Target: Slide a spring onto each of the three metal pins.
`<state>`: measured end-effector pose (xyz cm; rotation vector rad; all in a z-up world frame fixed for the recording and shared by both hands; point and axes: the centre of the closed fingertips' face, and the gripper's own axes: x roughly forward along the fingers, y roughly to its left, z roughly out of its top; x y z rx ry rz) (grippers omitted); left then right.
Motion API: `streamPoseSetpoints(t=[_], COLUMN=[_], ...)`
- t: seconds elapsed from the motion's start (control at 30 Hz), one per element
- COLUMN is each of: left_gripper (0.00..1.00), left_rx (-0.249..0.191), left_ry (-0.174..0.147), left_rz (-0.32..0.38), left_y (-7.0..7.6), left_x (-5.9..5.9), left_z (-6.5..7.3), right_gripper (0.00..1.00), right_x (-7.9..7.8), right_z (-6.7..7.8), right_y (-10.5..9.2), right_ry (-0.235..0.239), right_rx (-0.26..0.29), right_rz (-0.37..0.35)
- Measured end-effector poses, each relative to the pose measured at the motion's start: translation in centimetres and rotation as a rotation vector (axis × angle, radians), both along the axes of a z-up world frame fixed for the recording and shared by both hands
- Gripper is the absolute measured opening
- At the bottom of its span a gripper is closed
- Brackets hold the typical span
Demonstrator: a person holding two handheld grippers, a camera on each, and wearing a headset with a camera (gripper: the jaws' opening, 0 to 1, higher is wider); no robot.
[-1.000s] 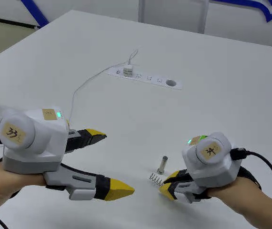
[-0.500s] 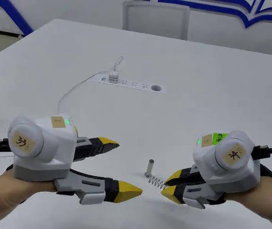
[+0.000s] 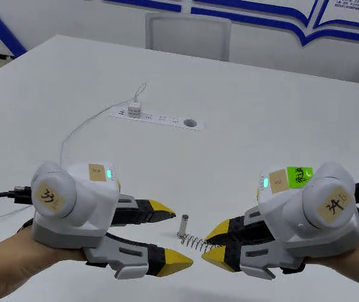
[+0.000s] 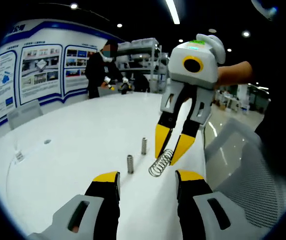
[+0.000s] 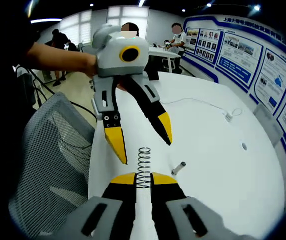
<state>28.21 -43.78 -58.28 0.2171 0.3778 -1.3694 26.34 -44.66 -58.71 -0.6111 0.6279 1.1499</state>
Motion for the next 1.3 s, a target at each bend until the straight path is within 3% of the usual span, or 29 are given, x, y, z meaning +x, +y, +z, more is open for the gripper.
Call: streamPoseSetpoints(t=[0.1, 0.2, 0.3, 0.63, 0.87, 0.93, 1.0, 1.3], left_gripper=[0.41, 0.32, 0.25, 0.15, 0.14, 0.13, 0.11, 0.09], left_rx=[0.022, -0.004, 0.002, 0.009, -0.005, -0.021, -0.064, -0.061], left_ry=[-0.019, -0.003, 0.001, 0.002, 0.043, 0.061, 0.091, 0.031], left_rz=[0.005, -0.022, -0.051, -0.102, -0.099, -0.095, -0.099, -0.100], left_y=[0.1, -0.3, -0.4, -0.8, -0.8, -0.9, -0.9, -0.9], left_x=[0.2, -0.5, -1.1, -2.1, -2.3, -2.5, -2.8, -2.6], left_z=[-0.3, 0.2, 0.2, 0.5, 0.5, 0.7, 1.4, 1.7], right_gripper=[0.11, 0.11, 0.11, 0.11, 0.11, 0.11, 0.11, 0.11], right_x=[-0.3, -0.3, -0.5, -0.7, -0.9, -1.1, -0.9, -0.8], right_z=[0.0, 0.0, 0.1, 0.2, 0.2, 0.2, 0.1, 0.5], right_y=[0.1, 0.2, 0.4, 0.6, 0.6, 0.5, 0.3, 0.5], right_ry=[-0.011, -0.013, -0.013, -0.023, -0.030, -0.038, -0.057, -0.067], right_rx=[-0.006, -0.013, -0.010, -0.021, -0.023, -0.031, -0.049, -0.030], right_rz=[0.033, 0.036, 0.044, 0.081, 0.101, 0.114, 0.122, 0.141])
